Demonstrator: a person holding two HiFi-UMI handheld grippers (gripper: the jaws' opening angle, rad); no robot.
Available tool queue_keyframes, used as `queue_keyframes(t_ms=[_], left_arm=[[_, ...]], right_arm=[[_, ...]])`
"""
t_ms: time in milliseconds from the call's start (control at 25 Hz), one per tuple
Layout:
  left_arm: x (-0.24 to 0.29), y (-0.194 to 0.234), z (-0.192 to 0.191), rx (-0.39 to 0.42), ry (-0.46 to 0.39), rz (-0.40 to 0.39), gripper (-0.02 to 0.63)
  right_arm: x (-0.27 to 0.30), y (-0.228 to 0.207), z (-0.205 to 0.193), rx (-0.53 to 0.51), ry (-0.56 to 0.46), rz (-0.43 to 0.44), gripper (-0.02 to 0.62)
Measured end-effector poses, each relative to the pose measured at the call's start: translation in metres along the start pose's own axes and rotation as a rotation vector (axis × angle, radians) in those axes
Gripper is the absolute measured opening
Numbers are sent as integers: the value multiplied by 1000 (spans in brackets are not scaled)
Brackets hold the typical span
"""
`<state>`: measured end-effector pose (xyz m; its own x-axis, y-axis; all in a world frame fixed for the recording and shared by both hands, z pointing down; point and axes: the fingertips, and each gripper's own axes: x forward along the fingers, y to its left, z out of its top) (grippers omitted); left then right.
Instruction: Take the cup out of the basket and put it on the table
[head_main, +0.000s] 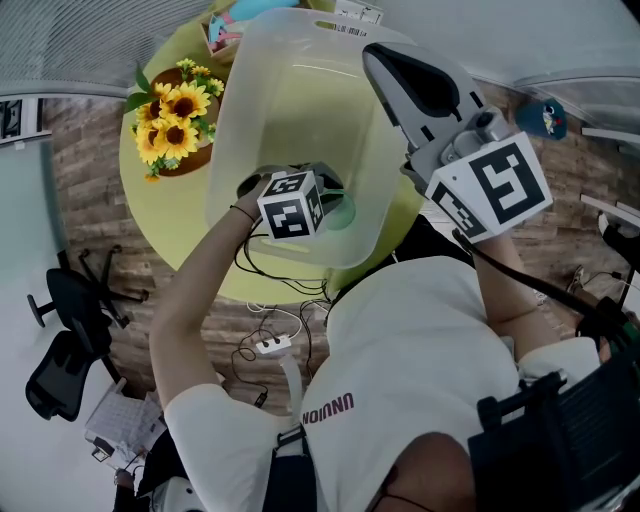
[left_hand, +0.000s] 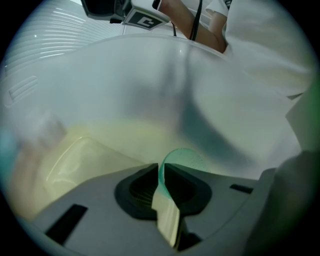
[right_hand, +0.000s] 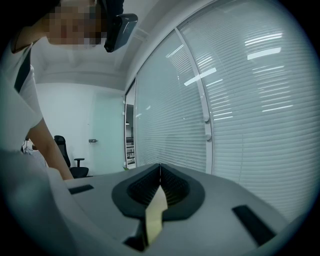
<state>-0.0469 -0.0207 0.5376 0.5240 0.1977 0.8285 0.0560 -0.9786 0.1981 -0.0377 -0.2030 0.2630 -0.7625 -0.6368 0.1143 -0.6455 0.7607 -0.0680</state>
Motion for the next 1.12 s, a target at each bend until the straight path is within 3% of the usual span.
queue_keyframes(t_ms=[600,1120], left_arm=[[-2,9,-7,-54,30,16,40],[-25,18,4,-102,4,78,34]], right_arm=[[-1,-2,-1,6,-10,-4,20],[-8,1,10,3,-32,-4,20]])
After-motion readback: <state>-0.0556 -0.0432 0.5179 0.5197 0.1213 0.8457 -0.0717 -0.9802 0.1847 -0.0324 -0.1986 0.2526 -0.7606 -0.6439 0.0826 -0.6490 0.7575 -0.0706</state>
